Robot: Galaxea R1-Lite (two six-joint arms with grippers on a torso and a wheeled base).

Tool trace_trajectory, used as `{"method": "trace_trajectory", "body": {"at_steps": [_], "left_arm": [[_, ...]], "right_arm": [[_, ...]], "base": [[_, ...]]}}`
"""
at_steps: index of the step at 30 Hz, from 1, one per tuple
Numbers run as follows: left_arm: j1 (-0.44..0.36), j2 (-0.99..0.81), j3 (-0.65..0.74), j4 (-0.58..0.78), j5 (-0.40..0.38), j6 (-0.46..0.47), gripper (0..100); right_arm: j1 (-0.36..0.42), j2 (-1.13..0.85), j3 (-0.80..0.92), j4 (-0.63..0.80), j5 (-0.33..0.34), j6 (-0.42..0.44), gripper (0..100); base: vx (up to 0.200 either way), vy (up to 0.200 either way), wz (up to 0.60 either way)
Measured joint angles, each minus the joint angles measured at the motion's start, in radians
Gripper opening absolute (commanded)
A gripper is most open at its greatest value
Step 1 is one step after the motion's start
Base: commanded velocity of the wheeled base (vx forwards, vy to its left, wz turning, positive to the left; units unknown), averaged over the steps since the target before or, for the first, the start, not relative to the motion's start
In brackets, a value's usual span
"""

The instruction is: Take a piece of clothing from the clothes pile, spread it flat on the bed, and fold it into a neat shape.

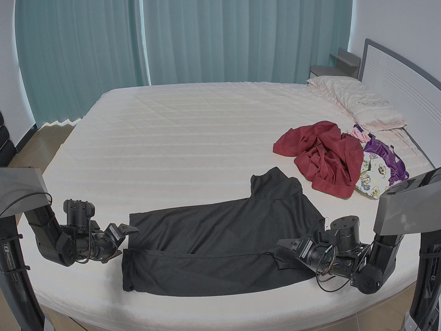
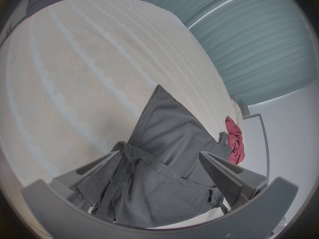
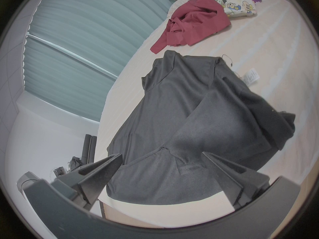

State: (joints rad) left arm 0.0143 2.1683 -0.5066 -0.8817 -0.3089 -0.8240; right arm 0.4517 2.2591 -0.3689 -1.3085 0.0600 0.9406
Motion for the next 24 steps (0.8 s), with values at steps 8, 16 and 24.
{"method": "trace_trajectory", "body": {"at_steps": [8, 16, 24], "left_arm": [[-0.003, 0.000, 0.000, -0.001, 0.004, 0.006, 100], [-0.003, 0.000, 0.001, -0.001, 0.005, 0.007, 100], [-0.002, 0.000, 0.000, -0.001, 0.005, 0.007, 100]], "right_arm": [[0.022, 0.069, -0.026, 0.006, -0.026, 0.002, 100], [0.029, 0.092, -0.028, 0.007, -0.031, 0.000, 100], [0.060, 0.077, 0.003, 0.011, -0.061, -0.004, 100]], "base": [[0.000, 0.000, 0.00], [0.000, 0.000, 0.00], [0.000, 0.000, 0.00]]}}
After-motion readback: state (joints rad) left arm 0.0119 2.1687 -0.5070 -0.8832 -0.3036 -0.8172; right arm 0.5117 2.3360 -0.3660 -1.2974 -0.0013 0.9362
